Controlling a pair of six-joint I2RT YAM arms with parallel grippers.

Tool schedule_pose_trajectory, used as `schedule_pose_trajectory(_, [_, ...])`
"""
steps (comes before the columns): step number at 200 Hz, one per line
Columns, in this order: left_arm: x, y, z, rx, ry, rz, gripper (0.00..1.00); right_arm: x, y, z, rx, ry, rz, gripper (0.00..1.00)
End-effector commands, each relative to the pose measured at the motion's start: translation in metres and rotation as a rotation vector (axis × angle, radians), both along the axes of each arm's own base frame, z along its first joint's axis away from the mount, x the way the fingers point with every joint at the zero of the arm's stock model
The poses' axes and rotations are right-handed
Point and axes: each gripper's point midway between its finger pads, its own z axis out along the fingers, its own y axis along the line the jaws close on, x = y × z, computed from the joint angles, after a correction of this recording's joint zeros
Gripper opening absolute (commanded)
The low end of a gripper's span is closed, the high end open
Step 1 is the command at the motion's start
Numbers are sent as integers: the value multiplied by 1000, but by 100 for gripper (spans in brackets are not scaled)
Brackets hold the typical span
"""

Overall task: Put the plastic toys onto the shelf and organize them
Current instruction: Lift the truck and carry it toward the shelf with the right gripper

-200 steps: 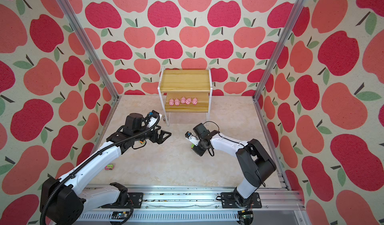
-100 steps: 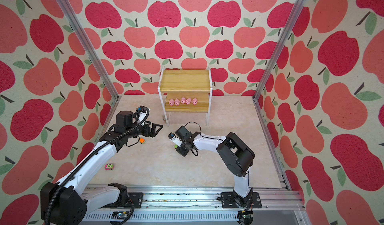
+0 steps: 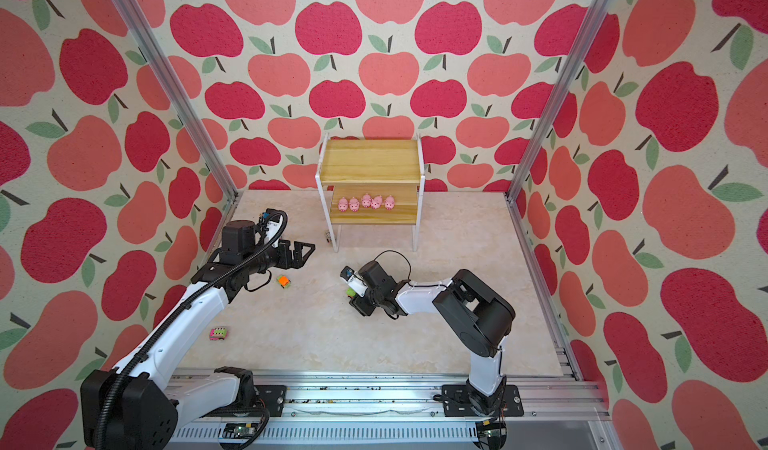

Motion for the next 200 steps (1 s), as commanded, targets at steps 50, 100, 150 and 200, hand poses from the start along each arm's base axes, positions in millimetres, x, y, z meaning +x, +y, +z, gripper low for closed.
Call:
schedule_pose_trajectory(50, [2,-4,2,-36,-10,-12,100,8,9,19,127,-81,6,56])
schedule_pose_trajectory(100, [2,-5,3,-42,-9,-16,100,11,9,20,143,-65,6,36])
schedule_pose_trajectory(150, [1,-5,6,-46,-13,-16,100,8,10,42,154,-79,0,24])
schedule_pose_trajectory(200, [-3,-2,18,-49,-44,-2,99,18,2,141,181,-138,-103,21])
